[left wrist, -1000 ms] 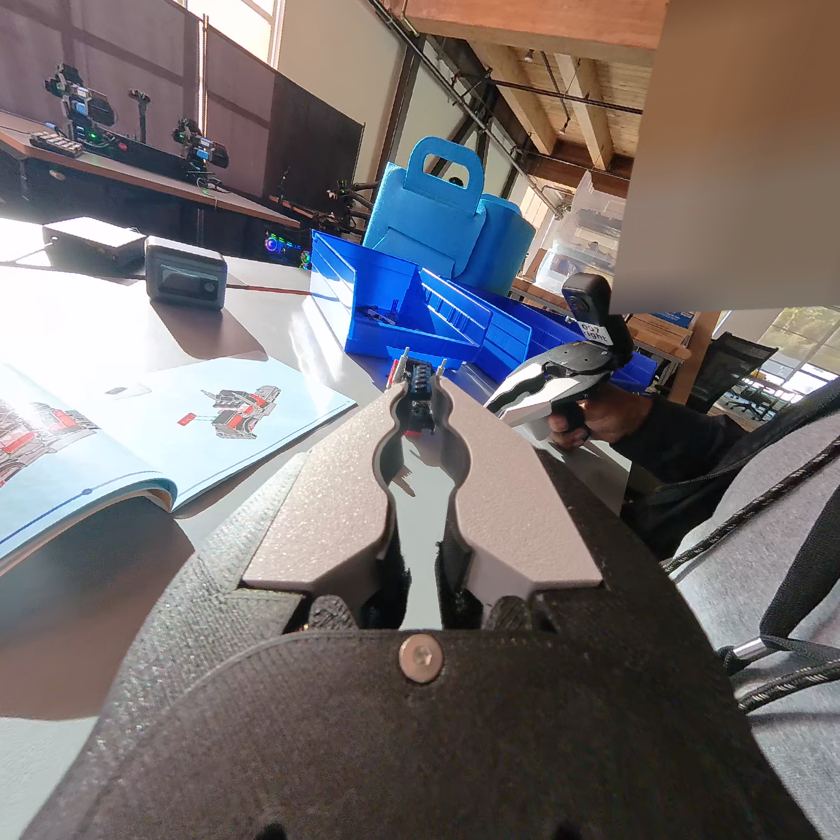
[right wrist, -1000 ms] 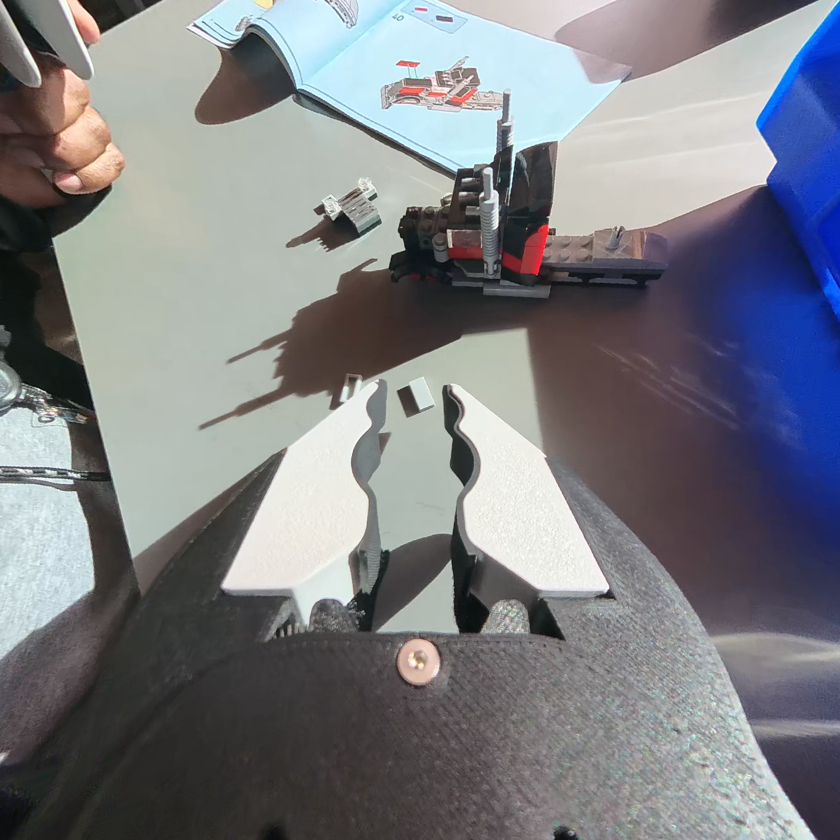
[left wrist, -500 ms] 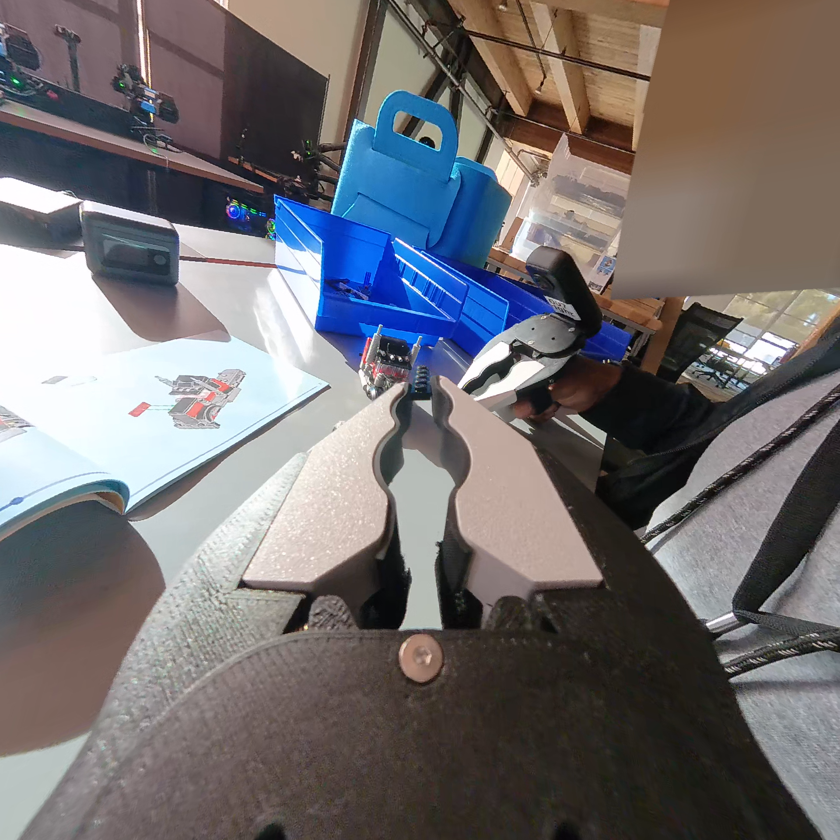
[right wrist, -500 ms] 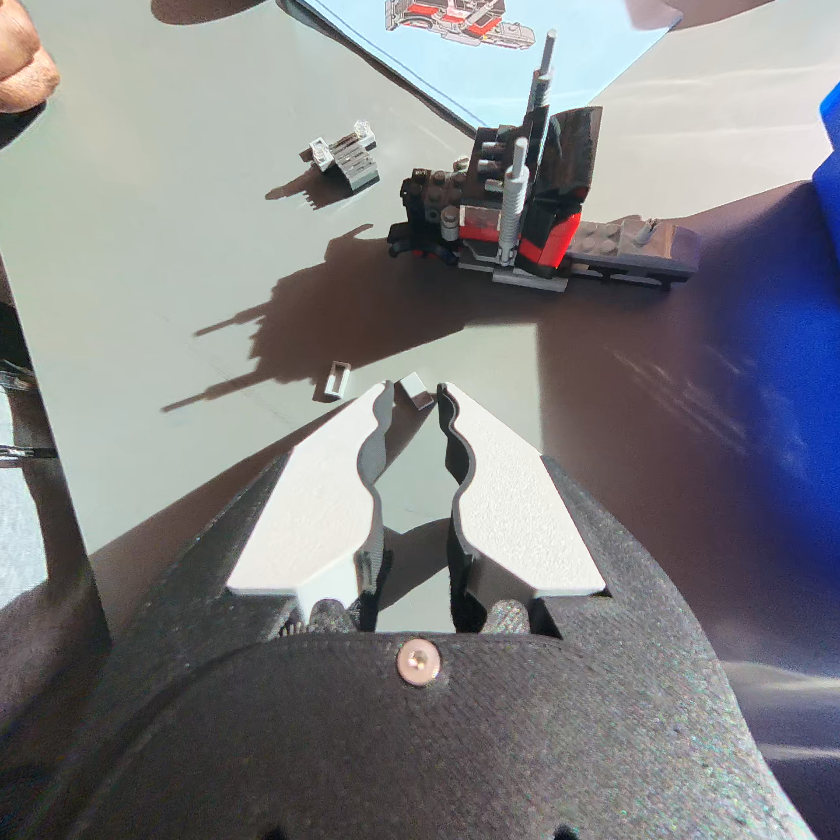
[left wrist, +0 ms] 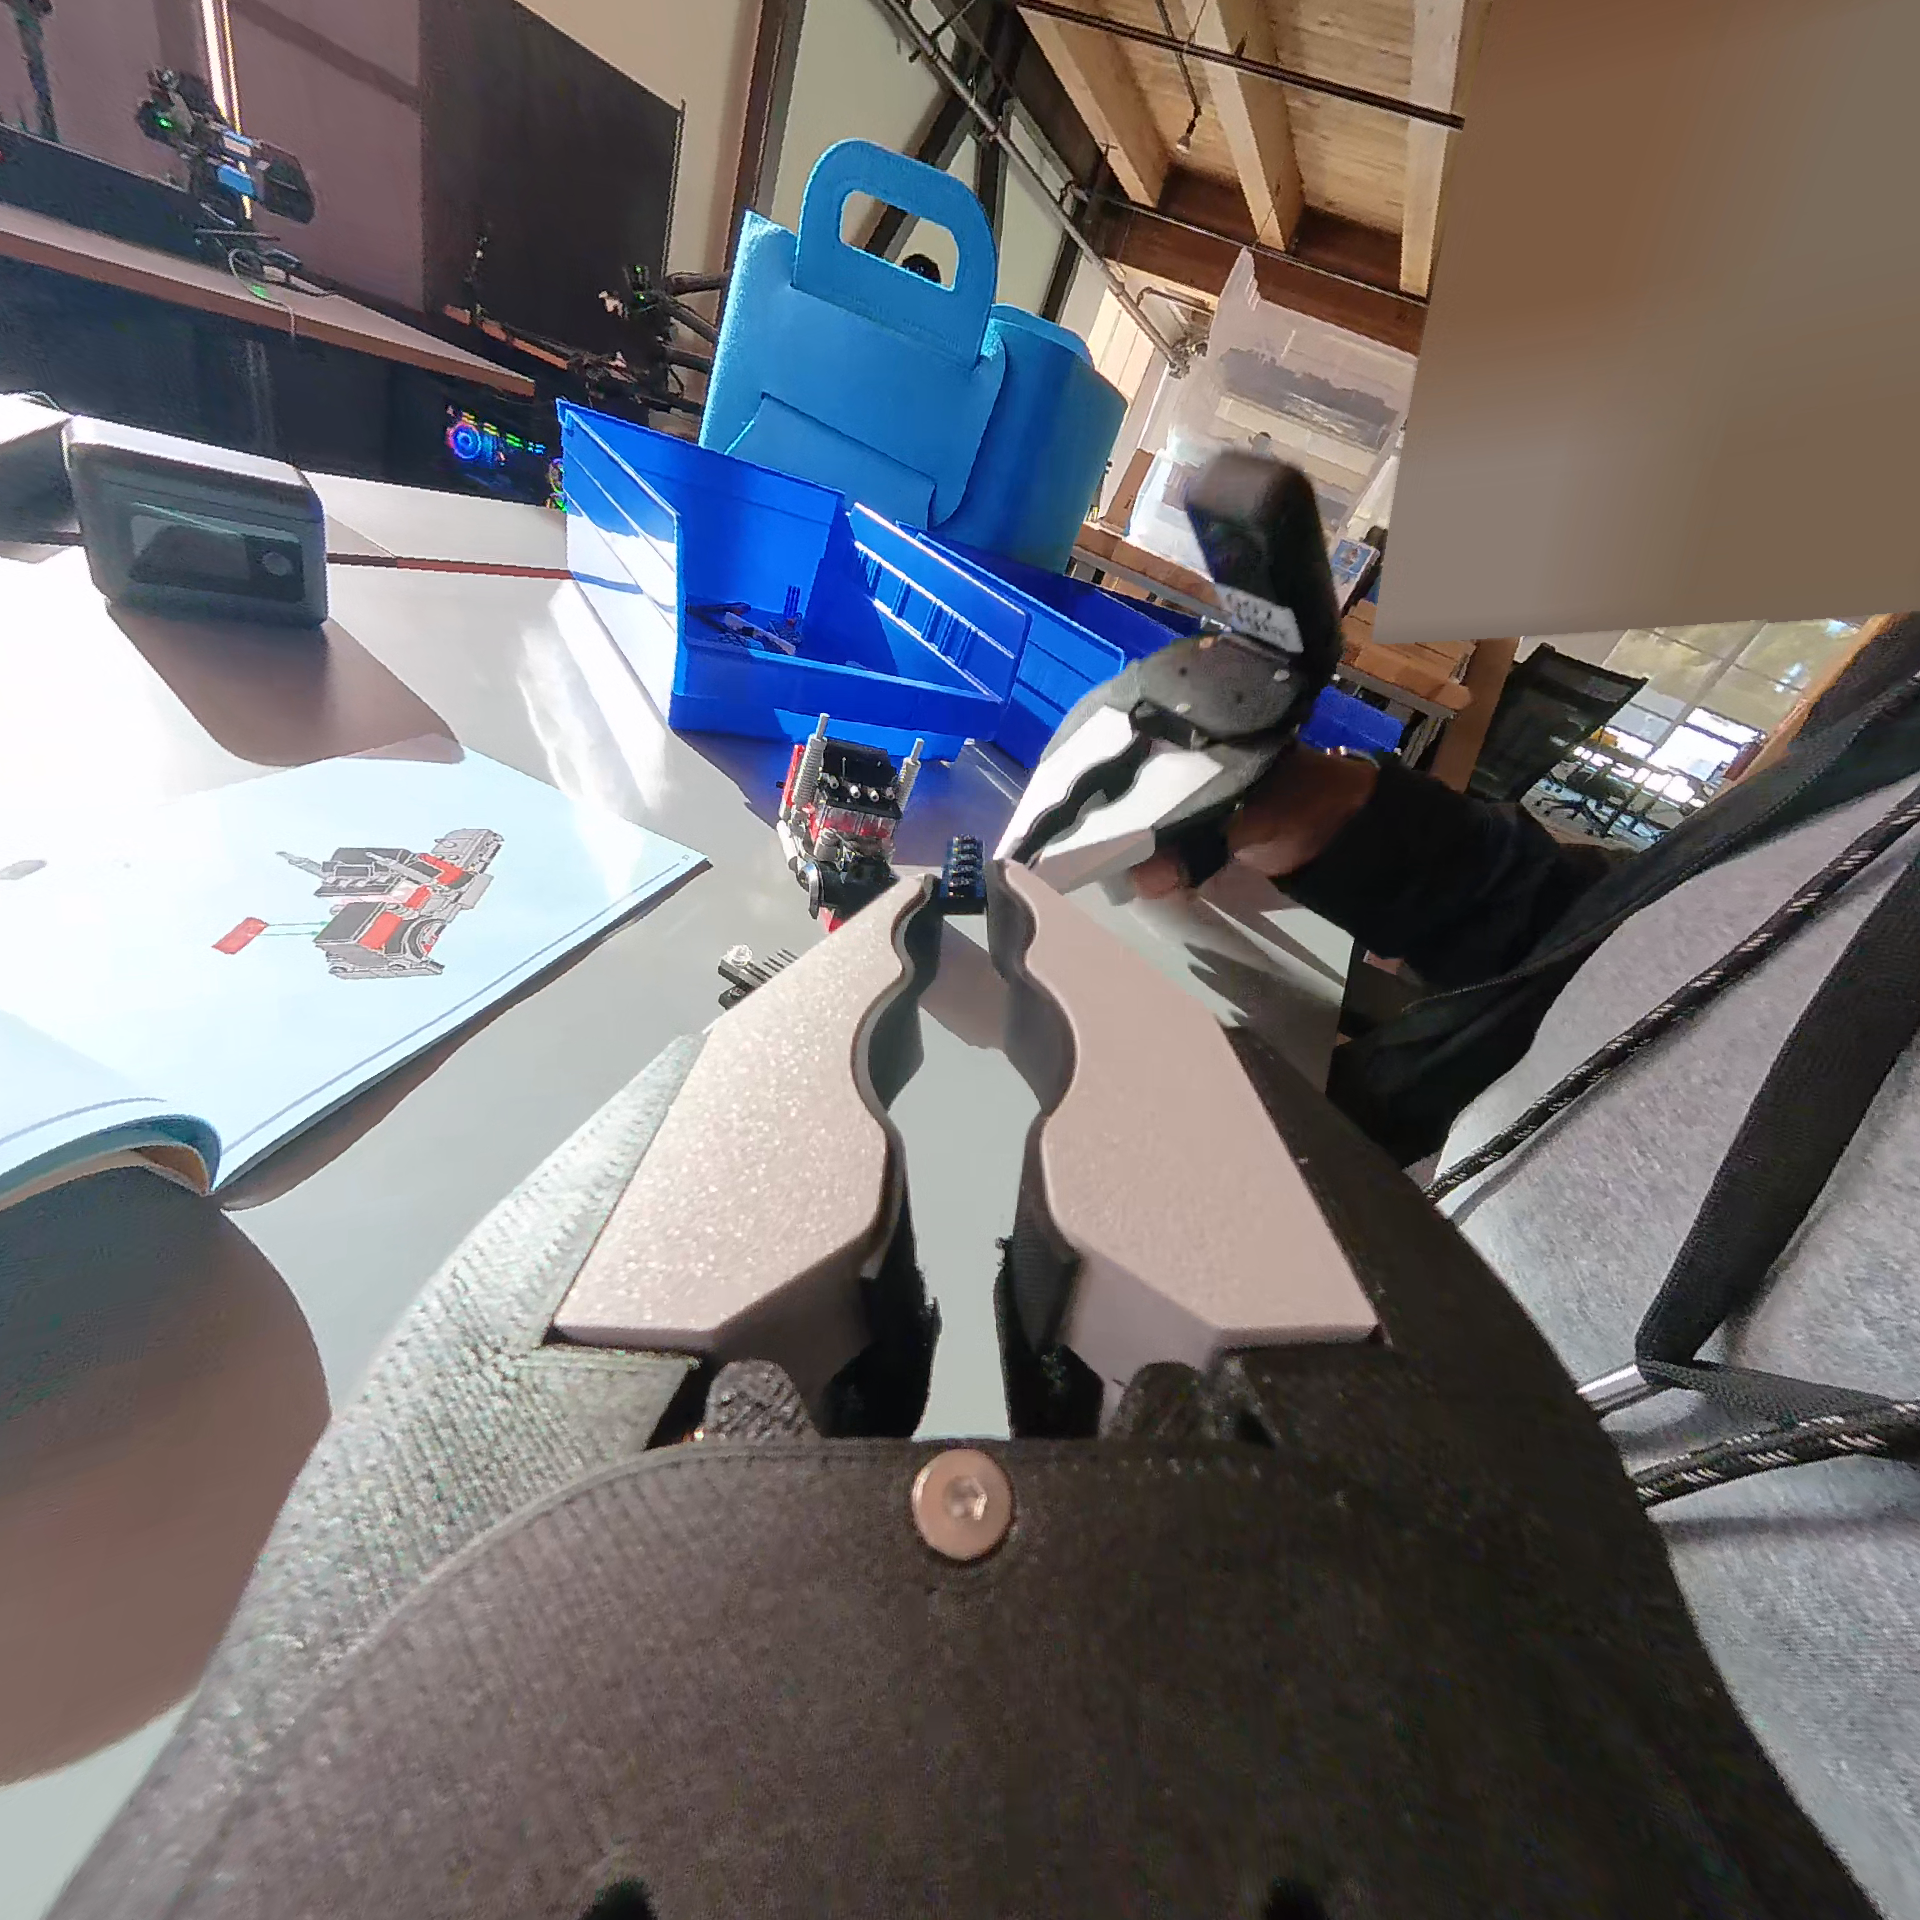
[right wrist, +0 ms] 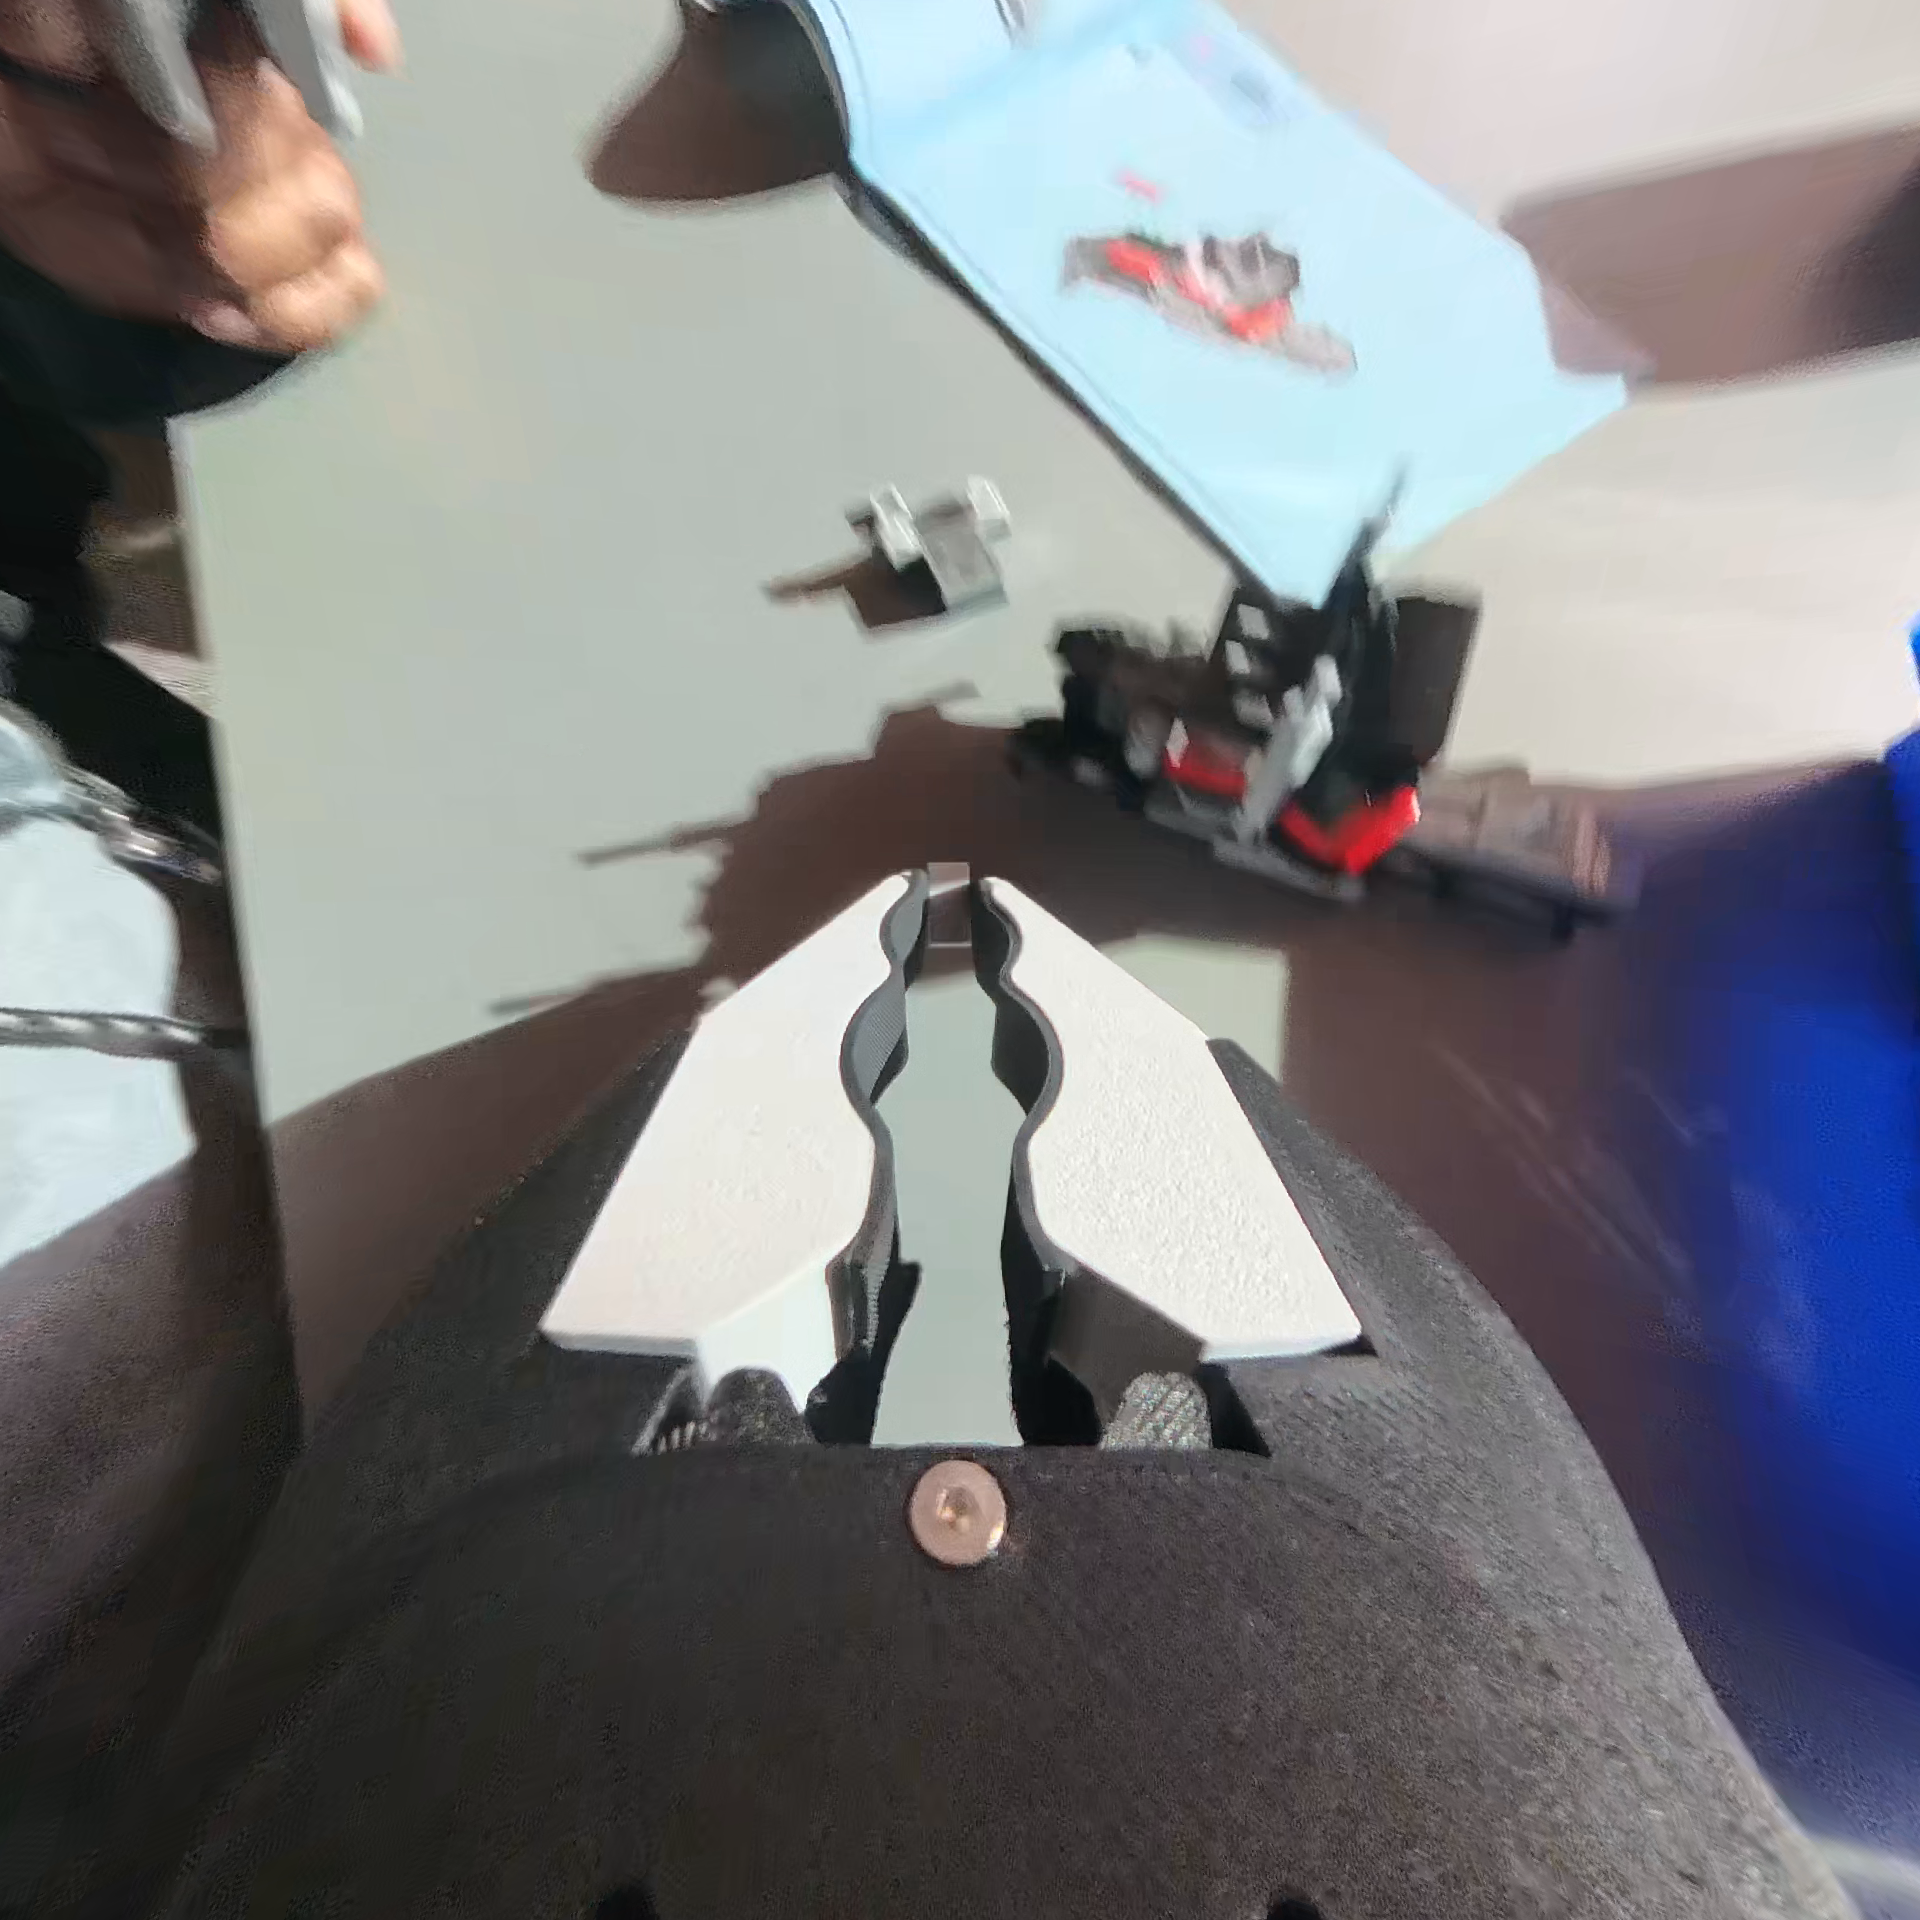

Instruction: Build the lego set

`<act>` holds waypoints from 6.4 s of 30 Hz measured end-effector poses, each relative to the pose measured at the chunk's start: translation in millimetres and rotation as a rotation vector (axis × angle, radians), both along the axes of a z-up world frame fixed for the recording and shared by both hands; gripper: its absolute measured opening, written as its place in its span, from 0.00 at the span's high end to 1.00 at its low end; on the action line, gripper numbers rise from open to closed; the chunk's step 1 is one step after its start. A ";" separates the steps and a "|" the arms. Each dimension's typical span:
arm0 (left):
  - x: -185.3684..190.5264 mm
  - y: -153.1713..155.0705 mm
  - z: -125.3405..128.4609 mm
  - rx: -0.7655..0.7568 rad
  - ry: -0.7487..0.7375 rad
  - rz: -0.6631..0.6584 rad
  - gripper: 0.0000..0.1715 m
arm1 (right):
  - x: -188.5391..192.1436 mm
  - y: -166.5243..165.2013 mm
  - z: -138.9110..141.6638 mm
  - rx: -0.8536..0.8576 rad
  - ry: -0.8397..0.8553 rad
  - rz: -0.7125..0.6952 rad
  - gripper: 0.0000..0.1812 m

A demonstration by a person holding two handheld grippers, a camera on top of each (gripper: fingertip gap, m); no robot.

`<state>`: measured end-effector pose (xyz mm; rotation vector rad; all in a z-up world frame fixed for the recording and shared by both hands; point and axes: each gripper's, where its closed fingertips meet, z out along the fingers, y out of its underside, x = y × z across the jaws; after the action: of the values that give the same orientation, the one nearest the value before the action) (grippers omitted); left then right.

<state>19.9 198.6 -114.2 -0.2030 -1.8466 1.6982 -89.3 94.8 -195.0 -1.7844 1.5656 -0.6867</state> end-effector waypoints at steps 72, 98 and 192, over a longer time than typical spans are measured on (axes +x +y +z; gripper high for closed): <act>-4.6 16.9 20.9 -0.182 -0.012 -0.025 0.95 | 96.6 98.7 103.8 -0.191 -0.385 0.489 0.83; 1.5 14.6 20.0 -0.151 0.049 -0.026 0.95 | 118.9 118.9 99.7 -1.001 -0.682 0.632 0.95; 4.2 9.0 17.4 -0.039 0.286 -0.061 0.95 | 124.6 116.2 98.7 -0.931 -0.659 0.582 0.96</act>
<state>24.1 207.6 -96.7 -0.0285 -1.5829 1.6290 35.3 211.0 -96.3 -2.1302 0.2202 -1.6310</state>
